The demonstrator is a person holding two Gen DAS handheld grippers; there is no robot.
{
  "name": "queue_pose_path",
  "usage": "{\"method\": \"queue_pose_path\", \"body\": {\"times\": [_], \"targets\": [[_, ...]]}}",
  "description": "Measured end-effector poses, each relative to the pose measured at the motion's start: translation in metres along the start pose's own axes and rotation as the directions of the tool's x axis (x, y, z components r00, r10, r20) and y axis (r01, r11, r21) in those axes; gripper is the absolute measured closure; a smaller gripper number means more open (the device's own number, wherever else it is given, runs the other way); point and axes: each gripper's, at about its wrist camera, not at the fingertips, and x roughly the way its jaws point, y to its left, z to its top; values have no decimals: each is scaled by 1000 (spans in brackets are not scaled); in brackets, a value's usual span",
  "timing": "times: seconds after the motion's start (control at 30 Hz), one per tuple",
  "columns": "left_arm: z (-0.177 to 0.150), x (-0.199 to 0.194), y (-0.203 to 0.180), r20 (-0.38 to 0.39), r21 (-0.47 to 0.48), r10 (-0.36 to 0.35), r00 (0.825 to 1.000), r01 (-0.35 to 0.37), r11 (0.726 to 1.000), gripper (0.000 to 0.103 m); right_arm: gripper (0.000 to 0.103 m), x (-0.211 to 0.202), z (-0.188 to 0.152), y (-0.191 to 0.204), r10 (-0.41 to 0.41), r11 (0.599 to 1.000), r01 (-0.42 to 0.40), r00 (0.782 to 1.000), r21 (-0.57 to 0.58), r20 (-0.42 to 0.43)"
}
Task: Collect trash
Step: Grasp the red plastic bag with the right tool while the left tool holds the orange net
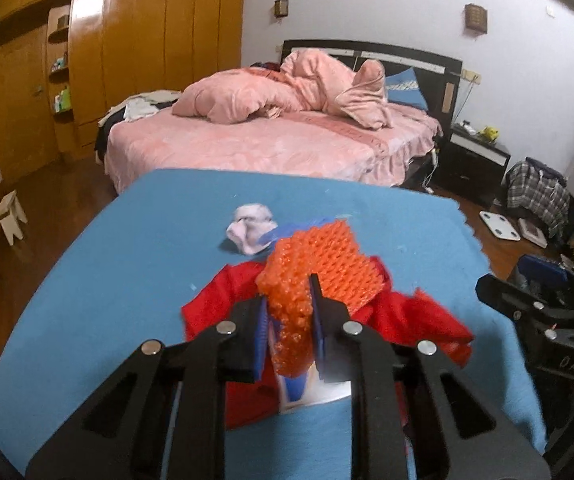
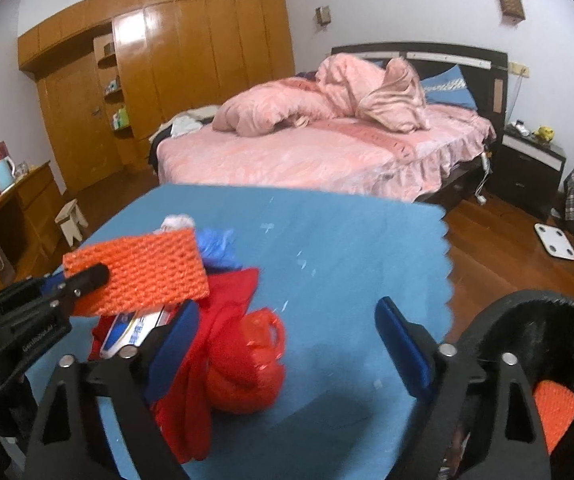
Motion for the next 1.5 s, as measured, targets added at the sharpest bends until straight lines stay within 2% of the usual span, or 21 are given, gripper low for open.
{"method": "queue_pose_path", "body": {"times": [0.2,0.3,0.37,0.47,0.57,0.97,1.17,1.33,1.4,1.47,1.5], "targets": [[-8,6,6,-27,12,17,999,-16,1000,86,33,25,-15,11,13,1000,-14,997,-15,-73],[-9,8,9,-36,6,16,999,-15,1000,86,46,34,-21,14,35,999,-36,992,-10,-120],[-10,8,10,-39,6,13,999,-13,1000,86,63,38,-23,13,65,998,-67,988,-4,-143],[-10,8,8,-42,8,10,999,-9,1000,86,74,37,-24,15,88,996,-90,986,-9,-145],[-7,5,7,-36,9,1,999,-1,1000,86,79,27,-20,12,93,996,-94,989,0,-118],[14,-32,-25,46,40,-64,997,62,997,86,80,-43,18,-10,60,998,-62,997,27,54],[12,-37,-39,44,51,-78,996,75,996,86,80,-39,16,-15,84,995,-85,996,53,25],[1,-32,-29,18,48,-43,999,42,998,86,80,-22,6,-6,101,994,-100,995,43,-22],[-3,-28,-22,1,35,-29,1000,29,999,86,74,-13,0,-3,104,994,-102,993,36,-55],[-7,-23,-15,-15,27,-15,1000,15,1000,86,54,-5,-3,-2,113,993,-110,988,36,-103],[-9,-21,-13,-21,23,-10,1000,10,1000,86,51,-4,-6,-1,119,993,-116,986,33,-114]]}}
